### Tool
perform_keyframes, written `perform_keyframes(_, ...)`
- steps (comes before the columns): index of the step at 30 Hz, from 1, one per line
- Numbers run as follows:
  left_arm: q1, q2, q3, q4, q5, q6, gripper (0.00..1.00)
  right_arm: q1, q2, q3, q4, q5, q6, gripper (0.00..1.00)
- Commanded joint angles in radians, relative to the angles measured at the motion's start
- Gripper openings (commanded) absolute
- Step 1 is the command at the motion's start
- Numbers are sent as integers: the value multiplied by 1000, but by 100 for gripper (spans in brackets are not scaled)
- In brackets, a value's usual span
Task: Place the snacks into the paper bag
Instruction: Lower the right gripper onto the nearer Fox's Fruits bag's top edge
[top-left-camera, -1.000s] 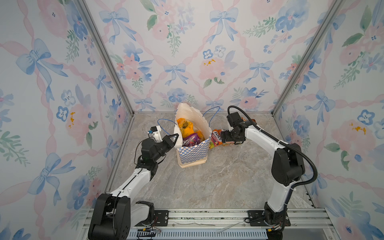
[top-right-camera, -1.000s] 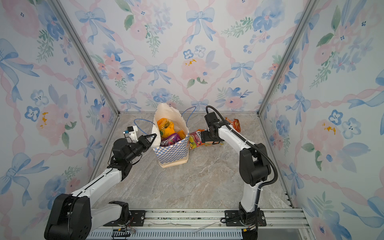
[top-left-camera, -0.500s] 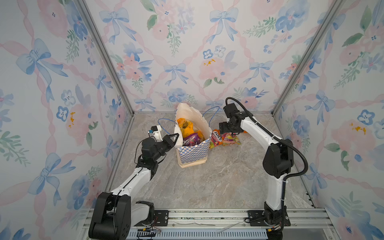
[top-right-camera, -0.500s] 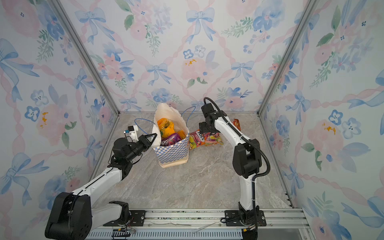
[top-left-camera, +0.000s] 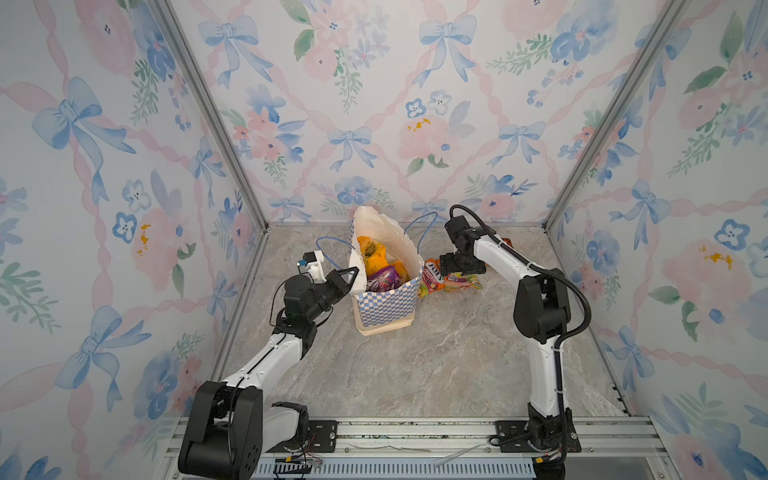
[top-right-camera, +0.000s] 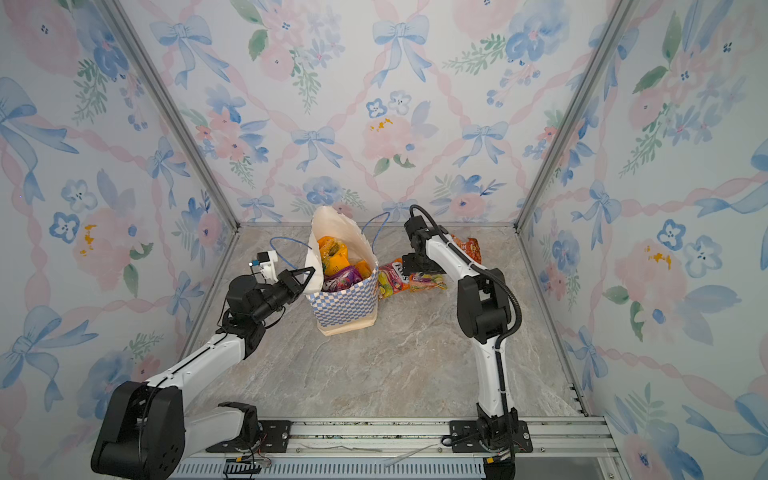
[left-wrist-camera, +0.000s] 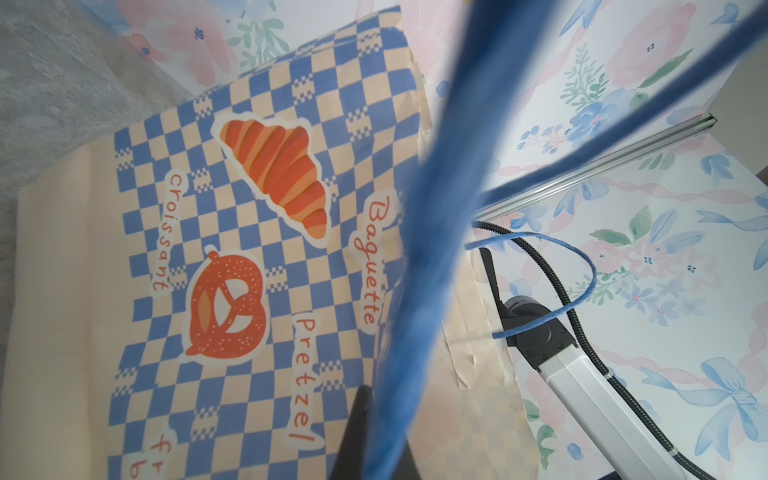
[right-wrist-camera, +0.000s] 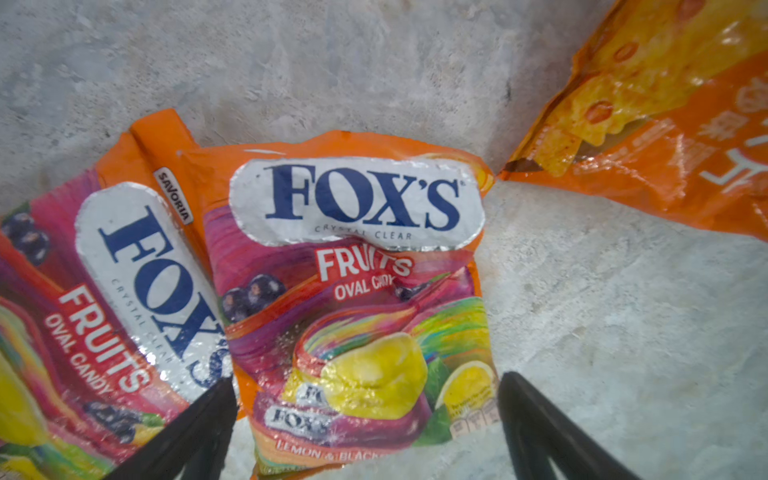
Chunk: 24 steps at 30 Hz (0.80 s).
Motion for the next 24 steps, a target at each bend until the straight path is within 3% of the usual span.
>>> perform_keyframes(1,2,11,7,-10,34,8,0,-14,41,21,-13,-33,0,97)
perform_keyframes(21,2,14,5,-9,34,10,0,-47,126,-24,41,-136,4,100)
perform_keyframes(24,2,9,3,-11,30,10,0,-54,136,-20,42,-169,-1,95)
